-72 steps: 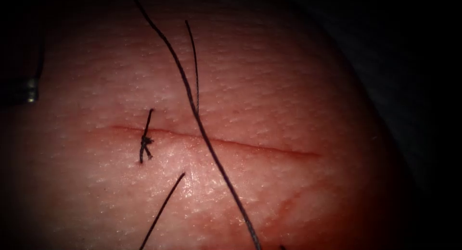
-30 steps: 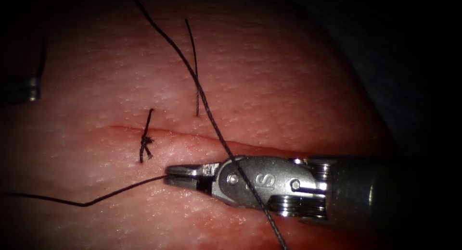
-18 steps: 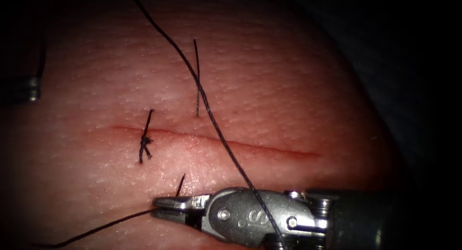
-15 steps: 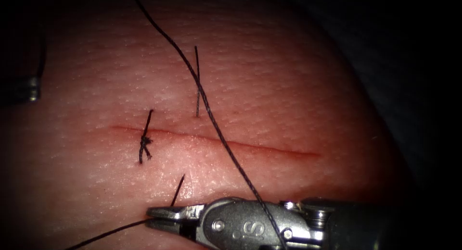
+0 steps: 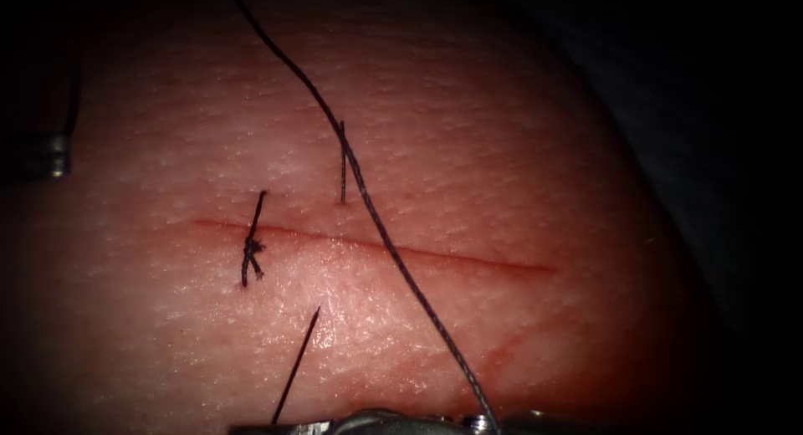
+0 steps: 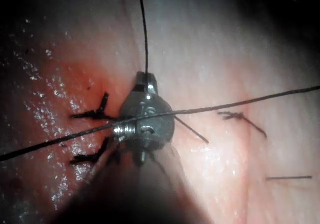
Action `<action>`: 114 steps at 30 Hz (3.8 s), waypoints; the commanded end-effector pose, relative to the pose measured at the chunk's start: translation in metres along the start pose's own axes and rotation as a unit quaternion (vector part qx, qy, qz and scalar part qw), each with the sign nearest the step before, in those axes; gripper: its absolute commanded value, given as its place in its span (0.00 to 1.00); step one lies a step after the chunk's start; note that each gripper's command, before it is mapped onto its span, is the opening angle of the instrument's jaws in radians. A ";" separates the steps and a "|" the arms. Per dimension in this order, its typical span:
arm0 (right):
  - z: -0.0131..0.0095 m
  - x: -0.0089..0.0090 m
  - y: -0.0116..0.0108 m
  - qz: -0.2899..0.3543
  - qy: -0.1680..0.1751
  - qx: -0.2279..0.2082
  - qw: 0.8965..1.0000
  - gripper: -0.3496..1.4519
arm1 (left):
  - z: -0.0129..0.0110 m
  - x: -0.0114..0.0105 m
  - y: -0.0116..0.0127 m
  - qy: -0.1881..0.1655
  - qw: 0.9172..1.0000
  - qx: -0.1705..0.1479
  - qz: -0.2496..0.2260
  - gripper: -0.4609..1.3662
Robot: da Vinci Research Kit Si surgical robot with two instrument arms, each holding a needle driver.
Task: Wound Closure
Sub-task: Pull the suture through the wound with the right driver until a tail is left, then adjust the suture tail with the right hand
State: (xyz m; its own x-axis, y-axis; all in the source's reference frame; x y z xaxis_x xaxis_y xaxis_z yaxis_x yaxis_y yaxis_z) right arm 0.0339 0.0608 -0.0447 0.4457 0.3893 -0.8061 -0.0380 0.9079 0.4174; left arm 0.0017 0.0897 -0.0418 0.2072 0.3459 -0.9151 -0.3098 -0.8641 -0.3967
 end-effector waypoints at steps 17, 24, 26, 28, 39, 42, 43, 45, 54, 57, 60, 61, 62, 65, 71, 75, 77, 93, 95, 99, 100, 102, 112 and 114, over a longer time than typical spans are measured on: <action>-0.0090 0.0001 0.0084 -0.032 0.002 -0.099 0.995 0.83 | 0.0000 0.0000 0.0000 0.000 1.000 -0.001 0.000 0.06; -0.0068 -0.0026 0.0123 0.104 0.056 -0.154 0.981 0.74 | -0.0001 0.0001 0.0000 0.000 1.000 -0.001 0.000 0.06; -0.0059 -0.0040 0.0124 0.126 0.060 -0.162 0.977 0.55 | -0.0001 0.0002 0.0000 0.001 1.000 0.000 0.002 0.06; -0.0049 -0.0056 0.0122 0.144 0.042 -0.159 0.976 0.26 | -0.0001 0.0003 0.0000 0.003 1.000 -0.001 0.002 0.06; 0.0003 -0.0158 0.0074 0.163 -0.048 -0.100 0.980 0.26 | -0.0003 0.0005 0.0001 0.005 1.000 -0.004 0.002 0.06; 0.0001 -0.0155 0.0076 0.164 -0.048 -0.099 0.980 0.26 | -0.0004 0.0005 0.0001 0.005 1.000 -0.004 0.001 0.06; 0.0000 -0.0154 0.0077 0.165 -0.048 -0.099 0.980 0.26 | -0.0004 0.0005 0.0001 0.005 1.000 -0.004 0.001 0.06; -0.0011 -0.0138 0.0086 0.171 -0.044 -0.107 0.979 0.28 | -0.0007 0.0005 0.0001 0.004 1.000 -0.007 0.002 0.06; -0.0074 -0.0074 0.0141 0.197 -0.006 -0.212 0.957 0.44 | -0.0044 0.0010 -0.0003 -0.003 1.000 -0.023 -0.007 0.06; -0.0081 -0.0066 0.0161 0.218 -0.006 -0.247 0.944 0.52 | -0.0053 0.0015 -0.0005 -0.006 1.000 -0.025 -0.008 0.06; -0.0076 -0.0065 0.0179 0.273 0.007 -0.239 0.932 0.59 | -0.0059 0.0020 -0.0006 -0.006 1.000 -0.025 -0.013 0.06; -0.0074 -0.0066 0.0182 0.283 0.010 -0.236 0.929 0.60 | -0.0059 0.0021 -0.0005 -0.006 1.000 -0.025 -0.013 0.06; -0.0067 -0.0068 0.0190 0.308 0.020 -0.236 0.921 0.64 | -0.0060 0.0023 -0.0005 -0.006 1.000 -0.025 -0.010 0.06; -0.0054 -0.0074 0.0199 0.343 0.032 -0.233 0.909 0.72 | -0.0060 0.0023 -0.0003 -0.007 1.000 -0.025 -0.010 0.06; -0.0018 -0.0093 0.0211 0.400 0.056 -0.224 0.887 0.72 | -0.0060 0.0024 0.0000 -0.007 1.000 -0.024 -0.009 0.06; 0.0003 -0.0103 0.0218 0.417 0.058 -0.220 0.880 0.72 | -0.0061 0.0025 0.0003 -0.007 1.000 -0.023 -0.009 0.06; 0.0011 -0.0107 0.0223 0.423 0.058 -0.222 0.877 0.74 | -0.0061 0.0026 0.0004 -0.008 1.000 -0.023 -0.008 0.06; 0.0006 -0.0097 0.0231 0.425 0.063 -0.203 0.880 0.00 | -0.0060 0.0026 0.0001 -0.008 1.000 -0.023 -0.007 0.06; 0.0002 -0.0090 0.0235 0.416 0.076 -0.202 0.883 0.00 | -0.0060 0.0027 0.0000 -0.008 1.000 -0.023 -0.007 0.06; -0.0003 -0.0080 0.0239 0.397 0.089 -0.213 0.888 0.00 | -0.0059 0.0027 -0.0002 -0.008 1.000 -0.023 -0.007 0.06; -0.0007 -0.0075 0.0241 0.387 0.094 -0.221 0.890 0.00 | -0.0059 0.0026 -0.0002 -0.008 1.000 -0.023 -0.008 0.06; -0.0011 -0.0071 0.0243 0.381 0.103 -0.229 0.890 0.00 | -0.0058 0.0026 -0.0003 -0.008 1.000 -0.023 -0.008 0.06; -0.0034 -0.0057 0.0251 0.350 0.137 -0.259 0.890 0.00 | -0.0059 0.0023 -0.0003 -0.006 1.000 -0.023 -0.007 0.06; -0.0034 -0.0056 0.0251 0.350 0.139 -0.260 0.889 0.00 | -0.0061 0.0022 -0.0003 -0.006 1.000 -0.023 -0.006 0.06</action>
State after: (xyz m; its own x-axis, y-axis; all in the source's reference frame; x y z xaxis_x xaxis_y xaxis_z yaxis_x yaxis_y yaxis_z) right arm 0.0274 0.0820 -0.0312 -0.0850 0.8437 -0.5301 -0.6584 0.3518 0.6654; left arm 0.0079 0.0885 -0.0432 0.1984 0.3618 -0.9109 -0.2678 -0.8740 -0.4055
